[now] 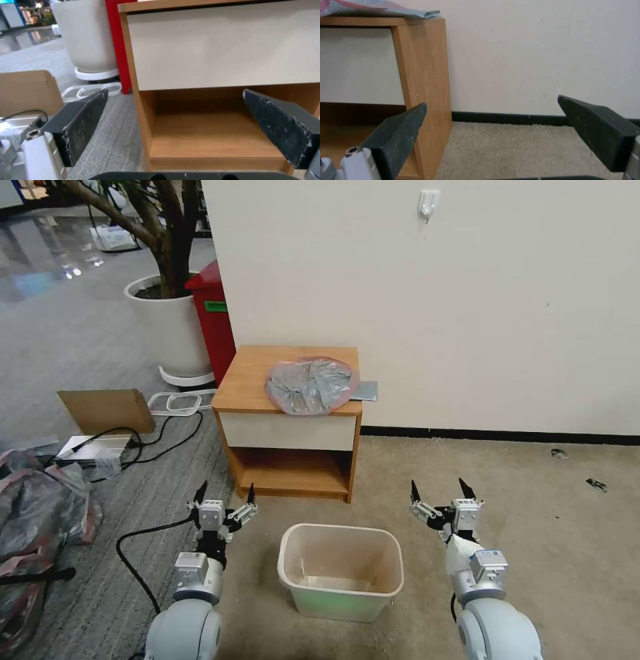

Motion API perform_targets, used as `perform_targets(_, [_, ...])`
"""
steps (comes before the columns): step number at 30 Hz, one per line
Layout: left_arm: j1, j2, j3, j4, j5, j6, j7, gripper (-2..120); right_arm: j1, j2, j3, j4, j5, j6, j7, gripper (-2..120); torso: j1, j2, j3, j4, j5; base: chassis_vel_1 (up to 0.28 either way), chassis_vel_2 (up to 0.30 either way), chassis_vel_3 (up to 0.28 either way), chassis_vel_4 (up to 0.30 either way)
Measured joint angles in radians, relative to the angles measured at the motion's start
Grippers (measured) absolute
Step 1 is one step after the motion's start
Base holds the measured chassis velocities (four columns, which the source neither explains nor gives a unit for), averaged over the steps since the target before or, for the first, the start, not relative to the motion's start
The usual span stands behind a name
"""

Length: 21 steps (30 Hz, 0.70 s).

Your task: Pick up the garbage bag from the table and place it over the trash can.

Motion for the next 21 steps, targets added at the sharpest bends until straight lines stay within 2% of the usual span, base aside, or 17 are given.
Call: perform_targets(21, [0.000, 0.000, 0.000, 0.000, 0.000, 0.000, 0.000, 100, 0.000, 0.000, 0.000, 0.000, 0.000, 0.000, 0.000, 100, 0.000, 0.000, 0.000, 0.0000, 0.0000, 0.000, 0.000, 0.000, 0.000])
